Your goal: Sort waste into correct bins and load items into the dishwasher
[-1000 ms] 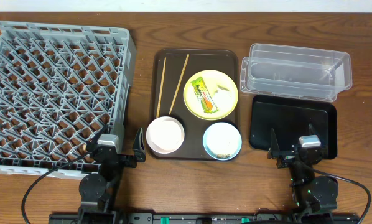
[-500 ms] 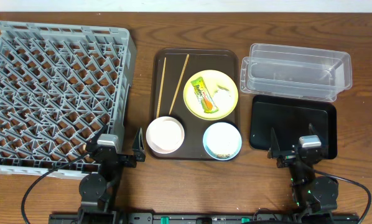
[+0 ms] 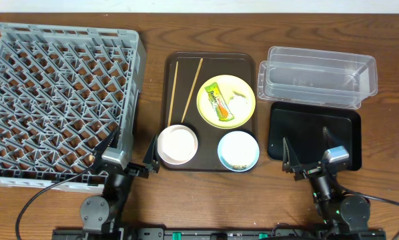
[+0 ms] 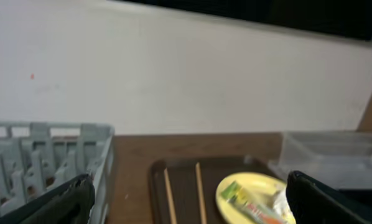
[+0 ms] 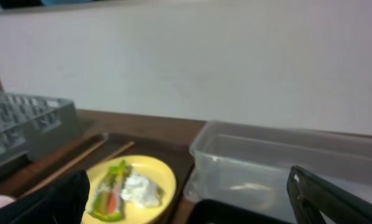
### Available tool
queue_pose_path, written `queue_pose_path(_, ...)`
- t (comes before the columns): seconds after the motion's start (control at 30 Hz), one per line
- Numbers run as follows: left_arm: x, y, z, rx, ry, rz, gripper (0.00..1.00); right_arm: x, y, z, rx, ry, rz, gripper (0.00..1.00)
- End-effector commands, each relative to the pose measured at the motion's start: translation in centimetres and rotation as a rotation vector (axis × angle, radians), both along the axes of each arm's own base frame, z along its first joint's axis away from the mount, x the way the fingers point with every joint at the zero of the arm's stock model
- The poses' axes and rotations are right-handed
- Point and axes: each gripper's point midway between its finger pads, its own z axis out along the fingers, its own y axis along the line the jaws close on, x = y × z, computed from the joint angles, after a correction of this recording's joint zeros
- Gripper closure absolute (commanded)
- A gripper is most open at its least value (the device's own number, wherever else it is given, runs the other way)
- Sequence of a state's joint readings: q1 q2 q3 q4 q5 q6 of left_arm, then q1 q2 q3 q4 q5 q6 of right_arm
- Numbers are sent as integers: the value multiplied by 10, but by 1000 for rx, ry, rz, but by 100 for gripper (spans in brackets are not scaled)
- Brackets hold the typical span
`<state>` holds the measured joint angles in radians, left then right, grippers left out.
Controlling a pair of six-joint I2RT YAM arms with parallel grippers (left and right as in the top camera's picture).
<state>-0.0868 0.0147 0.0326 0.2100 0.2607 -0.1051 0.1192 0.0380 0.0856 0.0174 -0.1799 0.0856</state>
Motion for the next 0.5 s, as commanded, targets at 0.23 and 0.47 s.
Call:
queue_pose_path(0.23, -3, 3, 104, -21, 92, 11, 2, 22, 24, 87, 9, 285, 130, 1)
queue_pose_path(0.47, 16, 1, 122, 11, 449, 12, 2, 71, 59, 111, 34, 644, 304, 1)
